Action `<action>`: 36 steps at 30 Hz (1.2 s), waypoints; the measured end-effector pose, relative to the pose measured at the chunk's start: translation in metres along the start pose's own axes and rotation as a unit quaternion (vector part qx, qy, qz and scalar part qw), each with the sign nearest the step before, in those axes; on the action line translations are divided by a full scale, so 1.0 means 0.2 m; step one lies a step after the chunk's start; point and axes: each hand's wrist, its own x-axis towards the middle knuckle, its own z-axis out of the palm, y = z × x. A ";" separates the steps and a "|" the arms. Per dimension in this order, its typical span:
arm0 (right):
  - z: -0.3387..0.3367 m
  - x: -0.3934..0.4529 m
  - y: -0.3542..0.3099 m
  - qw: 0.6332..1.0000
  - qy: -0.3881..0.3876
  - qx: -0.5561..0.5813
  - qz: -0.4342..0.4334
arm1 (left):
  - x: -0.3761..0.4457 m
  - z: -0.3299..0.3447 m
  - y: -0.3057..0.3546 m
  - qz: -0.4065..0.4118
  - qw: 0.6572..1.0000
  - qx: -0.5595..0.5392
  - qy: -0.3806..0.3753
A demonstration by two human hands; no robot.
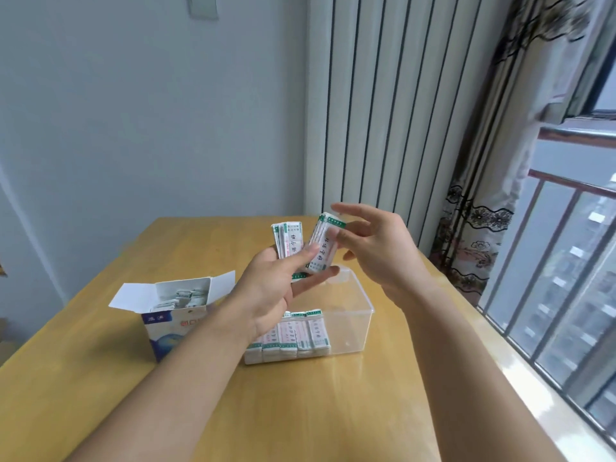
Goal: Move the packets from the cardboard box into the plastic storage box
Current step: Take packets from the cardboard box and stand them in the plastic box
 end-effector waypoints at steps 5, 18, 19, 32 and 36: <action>-0.04 0.07 0.06 0.999 -0.034 0.007 0.024 | 0.07 0.02 -0.03 -0.018 1.000 -0.001 0.008; 0.04 0.09 0.07 0.996 -0.069 -0.053 0.015 | 0.12 -0.04 -0.05 -0.020 0.996 0.057 0.060; 0.04 0.09 0.07 0.996 -0.073 -0.053 0.014 | 0.12 -0.04 -0.05 -0.018 0.996 0.058 0.058; -0.05 0.16 -0.04 0.921 -0.204 -0.331 0.025 | 0.20 -0.11 -0.08 0.123 0.947 0.272 0.121; 0.10 0.18 0.07 0.832 -0.302 -0.460 0.070 | 0.21 -0.12 -0.08 0.124 0.952 0.256 0.113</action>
